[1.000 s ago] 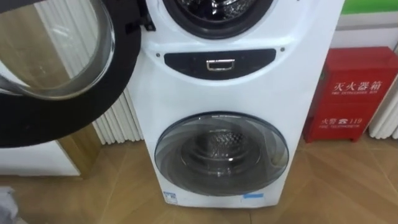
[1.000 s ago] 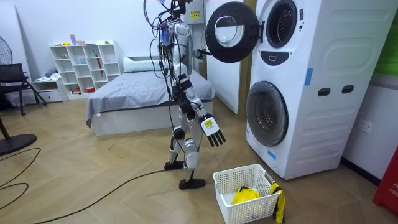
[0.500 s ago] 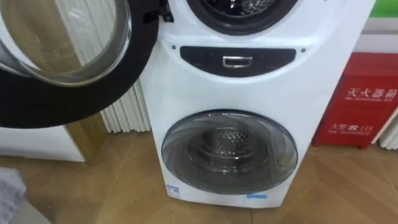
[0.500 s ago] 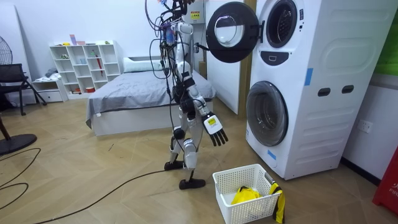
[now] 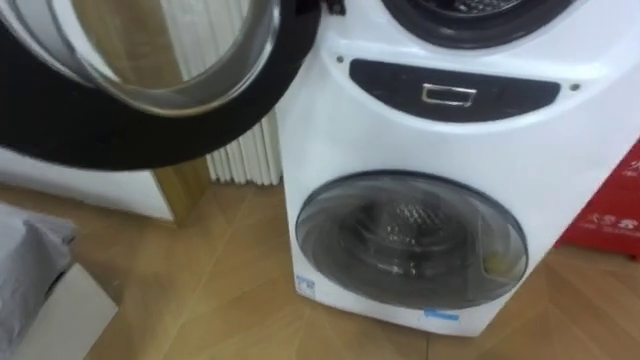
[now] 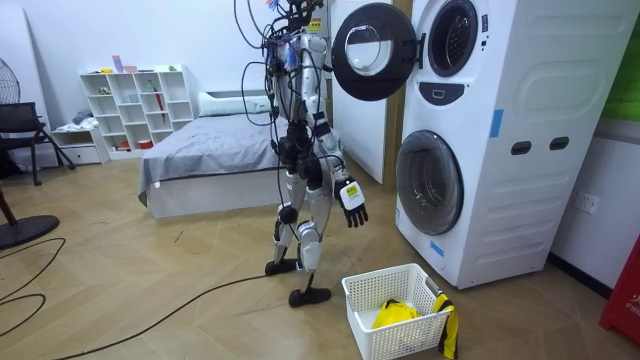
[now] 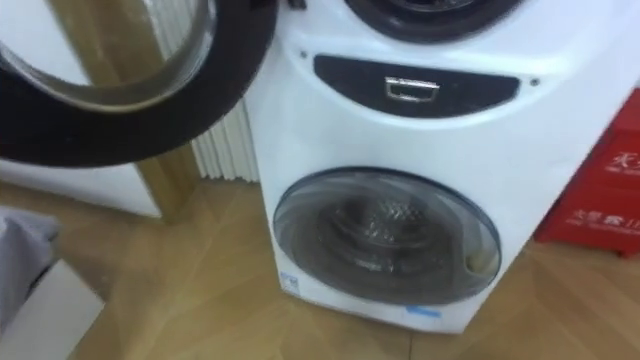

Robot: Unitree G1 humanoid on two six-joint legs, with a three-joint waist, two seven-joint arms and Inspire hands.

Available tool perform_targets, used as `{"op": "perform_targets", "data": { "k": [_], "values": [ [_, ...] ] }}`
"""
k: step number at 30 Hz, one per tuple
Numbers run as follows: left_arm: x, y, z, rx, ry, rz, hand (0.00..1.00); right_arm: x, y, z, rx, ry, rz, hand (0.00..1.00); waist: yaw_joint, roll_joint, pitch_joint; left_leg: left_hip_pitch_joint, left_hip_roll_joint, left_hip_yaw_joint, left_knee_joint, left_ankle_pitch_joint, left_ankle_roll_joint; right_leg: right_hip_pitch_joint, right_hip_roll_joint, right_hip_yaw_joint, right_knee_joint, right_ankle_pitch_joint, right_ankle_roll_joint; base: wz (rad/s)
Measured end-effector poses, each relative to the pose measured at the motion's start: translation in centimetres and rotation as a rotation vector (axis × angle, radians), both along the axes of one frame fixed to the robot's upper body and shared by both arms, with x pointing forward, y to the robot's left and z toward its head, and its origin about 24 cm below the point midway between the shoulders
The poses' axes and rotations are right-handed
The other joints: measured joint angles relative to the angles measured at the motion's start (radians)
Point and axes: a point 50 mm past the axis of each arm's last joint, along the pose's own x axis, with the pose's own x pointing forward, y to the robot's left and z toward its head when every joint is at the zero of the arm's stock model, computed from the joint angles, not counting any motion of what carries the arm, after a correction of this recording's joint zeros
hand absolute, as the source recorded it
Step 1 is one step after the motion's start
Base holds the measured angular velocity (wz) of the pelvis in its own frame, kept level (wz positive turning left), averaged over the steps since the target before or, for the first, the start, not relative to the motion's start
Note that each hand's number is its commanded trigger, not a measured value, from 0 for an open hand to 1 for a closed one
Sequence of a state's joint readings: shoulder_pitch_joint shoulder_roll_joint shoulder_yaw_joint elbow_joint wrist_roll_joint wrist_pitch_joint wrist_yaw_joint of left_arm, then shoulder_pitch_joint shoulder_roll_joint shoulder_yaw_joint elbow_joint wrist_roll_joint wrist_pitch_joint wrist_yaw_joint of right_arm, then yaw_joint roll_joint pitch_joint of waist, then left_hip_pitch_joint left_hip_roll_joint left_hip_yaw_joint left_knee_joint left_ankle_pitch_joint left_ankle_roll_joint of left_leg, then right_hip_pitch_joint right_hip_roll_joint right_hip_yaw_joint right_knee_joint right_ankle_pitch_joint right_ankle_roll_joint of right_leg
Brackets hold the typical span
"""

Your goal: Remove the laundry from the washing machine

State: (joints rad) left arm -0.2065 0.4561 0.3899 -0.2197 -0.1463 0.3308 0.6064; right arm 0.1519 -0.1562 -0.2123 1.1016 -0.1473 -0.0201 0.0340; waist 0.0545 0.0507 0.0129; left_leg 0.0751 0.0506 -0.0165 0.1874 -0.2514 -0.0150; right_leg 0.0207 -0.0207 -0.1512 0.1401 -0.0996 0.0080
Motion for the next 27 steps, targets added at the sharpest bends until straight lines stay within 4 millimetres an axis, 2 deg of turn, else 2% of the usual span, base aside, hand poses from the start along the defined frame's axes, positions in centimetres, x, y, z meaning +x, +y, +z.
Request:
{"op": "perform_targets", "data": {
  "k": [2, 4, 5, 6, 8, 9, 10, 11, 12, 14, 16, 19, 24, 26, 27],
  "values": [
    [0.3, -2.2, -0.9, -0.056, -0.020, -0.069, 0.00, 0.3, 0.4, -0.1, 0.017, -0.001, 0.012, 0.00, -0.012, -0.002, 0.0001, -0.006, -0.009, 0.000, -0.001, 0.005, 0.009, 0.000, -0.009, -0.001, 0.000, 0.000, 0.000, 0.31],
    [1.0, -5.8, -2.0, -0.122, -0.031, -0.190, 0.00, 1.3, 0.7, -0.1, 0.024, -0.003, 0.053, 0.00, -0.026, -0.006, -0.0004, -0.007, -0.011, 0.004, -0.001, 0.007, 0.012, -0.012, -0.013, -0.001, 0.017, 0.000, 0.001, 0.10],
    [1.1, -6.9, -1.6, -0.121, -0.051, -0.252, 0.00, 1.7, 0.9, -0.1, 0.033, -0.006, 0.065, 0.00, -0.032, -0.011, -0.0012, -0.008, -0.013, 0.004, -0.001, 0.007, 0.012, -0.014, -0.014, -0.003, 0.017, 0.000, 0.002, -0.13],
    [0.8, -8.1, -1.2, -0.148, -0.113, -0.279, 0.00, 2.4, 1.2, -0.1, 0.040, -0.013, 0.091, 0.00, -0.052, -0.015, -0.0021, -0.008, -0.014, 0.006, -0.002, 0.007, 0.012, -0.014, -0.016, 0.000, 0.015, 0.006, 0.007, -0.12],
    [0.5, -8.4, -1.6, -0.172, -0.145, -0.275, 0.00, 2.4, 1.3, -0.1, 0.044, -0.012, 0.117, 0.00, -0.054, -0.013, -0.0004, 0.000, -0.015, 0.014, -0.002, 0.009, 0.016, -0.019, -0.018, 0.006, 0.041, 0.009, 0.011, -0.12],
    [0.2, -8.4, -1.9, -0.185, -0.158, -0.275, 0.00, 2.6, 1.2, 0.0, 0.042, -0.014, 0.122, 0.00, -0.054, -0.003, 0.0029, 0.015, -0.007, 0.006, -0.009, 0.014, 0.023, -0.043, -0.009, -0.002, 0.077, -0.012, 0.014, -0.16],
    [0.0, -8.5, -1.9, -0.184, -0.182, -0.277, 0.00, 2.9, 1.6, 0.0, 0.052, -0.023, 0.123, 0.00, -0.054, -0.025, 0.0016, 0.017, -0.014, 0.008, -0.011, 0.014, 0.023, -0.074, 0.015, -0.001, 0.030, 0.020, -0.005, -0.12],
    [0.0, -8.5, -1.9, -0.185, -0.195, -0.279, 0.00, 2.9, 1.6, -0.1, 0.056, -0.021, 0.124, 0.00, -0.054, -0.037, 0.0027, 0.020, -0.024, 0.017, -0.012, 0.013, 0.023, -0.086, 0.018, -0.018, 0.004, 0.028, -0.008, 0.00],
    [-0.2, -8.8, -2.4, -0.209, -0.200, -0.281, 0.00, 3.0, 1.2, 0.0, 0.043, -0.016, 0.122, 0.00, -0.058, -0.033, 0.0003, 0.032, -0.029, 0.028, -0.021, 0.013, 0.024, -0.078, 0.009, -0.050, 0.005, 0.039, -0.014, 0.16],
    [0.0, -9.2, -2.9, -0.228, -0.196, -0.300, 0.00, 3.1, 0.9, 0.1, 0.029, -0.014, 0.128, 0.00, -0.087, -0.020, 0.0072, 0.042, -0.031, 0.041, -0.031, 0.014, 0.025, -0.060, 0.009, -0.019, 0.000, 0.044, -0.008, 0.42],
    [-0.2, -9.2, -3.3, -0.208, -0.194, -0.327, 0.00, 3.5, 1.4, 0.1, 0.044, -0.023, 0.137, 0.00, -0.087, -0.029, 0.0043, 0.042, -0.034, 0.072, -0.038, 0.020, 0.034, -0.066, 0.007, 0.015, -0.004, 0.056, 0.006, 0.06],
    [-0.5, -9.4, -3.8, -0.200, -0.189, -0.346, 0.00, 3.8, 1.5, 0.1, 0.063, -0.037, 0.125, 0.00, -0.087, -0.042, 0.0027, 0.042, -0.045, 0.099, -0.038, 0.026, 0.045, -0.067, -0.010, 0.015, -0.005, 0.064, 0.018, -0.15],
    [-0.7, -10.0, -4.7, -0.190, -0.157, -0.398, 0.00, 3.3, 1.5, 0.0, 0.078, -0.035, 0.097, 0.00, -0.088, -0.050, 0.0003, 0.040, -0.065, 0.111, -0.035, 0.035, 0.060, -0.065, -0.032, 0.013, -0.004, 0.088, 0.032, -0.05],
    [-0.4, -10.0, -5.2, -0.192, -0.148, -0.402, 0.00, 3.4, 1.6, 0.0, 0.080, -0.039, 0.095, 0.00, -0.087, -0.049, 0.0001, 0.042, -0.065, 0.121, -0.042, 0.034, 0.061, -0.058, -0.032, 0.008, -0.003, 0.102, 0.030, -0.13],
    [-0.3, -9.8, -5.7, -0.182, -0.133, -0.402, 0.00, 3.4, 1.6, 0.0, 0.081, -0.042, 0.094, 0.00, -0.087, -0.051, -0.0031, 0.043, -0.064, 0.130, -0.042, 0.033, 0.061, -0.057, -0.032, 0.004, -0.001, 0.104, 0.029, -0.10]
  ]
}}
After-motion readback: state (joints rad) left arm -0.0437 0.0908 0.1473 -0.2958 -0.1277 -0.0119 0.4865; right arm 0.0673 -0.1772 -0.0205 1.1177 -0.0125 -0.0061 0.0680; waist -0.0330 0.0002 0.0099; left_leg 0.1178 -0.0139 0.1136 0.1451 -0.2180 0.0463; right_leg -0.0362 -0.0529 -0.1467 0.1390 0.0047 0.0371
